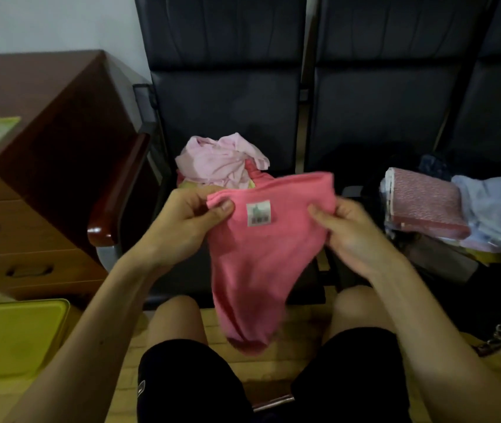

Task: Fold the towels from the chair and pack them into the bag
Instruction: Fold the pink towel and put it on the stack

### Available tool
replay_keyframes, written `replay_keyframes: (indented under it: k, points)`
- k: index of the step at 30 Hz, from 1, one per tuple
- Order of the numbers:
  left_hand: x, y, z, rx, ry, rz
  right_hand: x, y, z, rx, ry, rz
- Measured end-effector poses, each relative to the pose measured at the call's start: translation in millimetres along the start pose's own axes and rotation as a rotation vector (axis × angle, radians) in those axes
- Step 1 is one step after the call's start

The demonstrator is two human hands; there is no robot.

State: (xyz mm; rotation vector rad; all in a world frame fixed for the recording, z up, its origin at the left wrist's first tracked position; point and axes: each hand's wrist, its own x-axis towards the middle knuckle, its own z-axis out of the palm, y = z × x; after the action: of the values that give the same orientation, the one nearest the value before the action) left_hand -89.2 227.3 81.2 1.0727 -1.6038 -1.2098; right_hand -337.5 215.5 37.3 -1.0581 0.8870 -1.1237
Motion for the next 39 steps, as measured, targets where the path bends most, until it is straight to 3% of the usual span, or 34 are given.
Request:
replay_keyframes:
  k: [4, 7, 11, 24, 31, 39]
  points:
    - [-3.3, -11.5, 2.3, -0.071, 0.234, 0.003, -7.7, -35.6, 22.0, -0.332, 0.087, -0.287]
    - [-9.3, -10.1, 2.6, -0.093, 0.287, 0.073, -16.3, -30.1, 31.3, -0.485, 0.075, -0.330]
    - [-16.6, -11.7, -0.1, -0.069, 0.348, 0.140, -24.4, -22.0, 28.2, -0.467, 0.095, -0.323]
    - [-13.5, -26.6, 28.7, 0.020, 0.290, 0.118, -36.4, -6.1, 18.1, -0.303, 0.222, -0.170]
    - [-2.1, -18.7, 51.3, -0.246, 0.272, -0.027, -39.8, 14.8, 10.8, -0.068, 0.251, -0.027]
    - [3.7, -19.9, 60.9, -0.430, 0.233, -0.178, -67.1, 54.5, 19.0, -0.089, -0.099, 0.268]
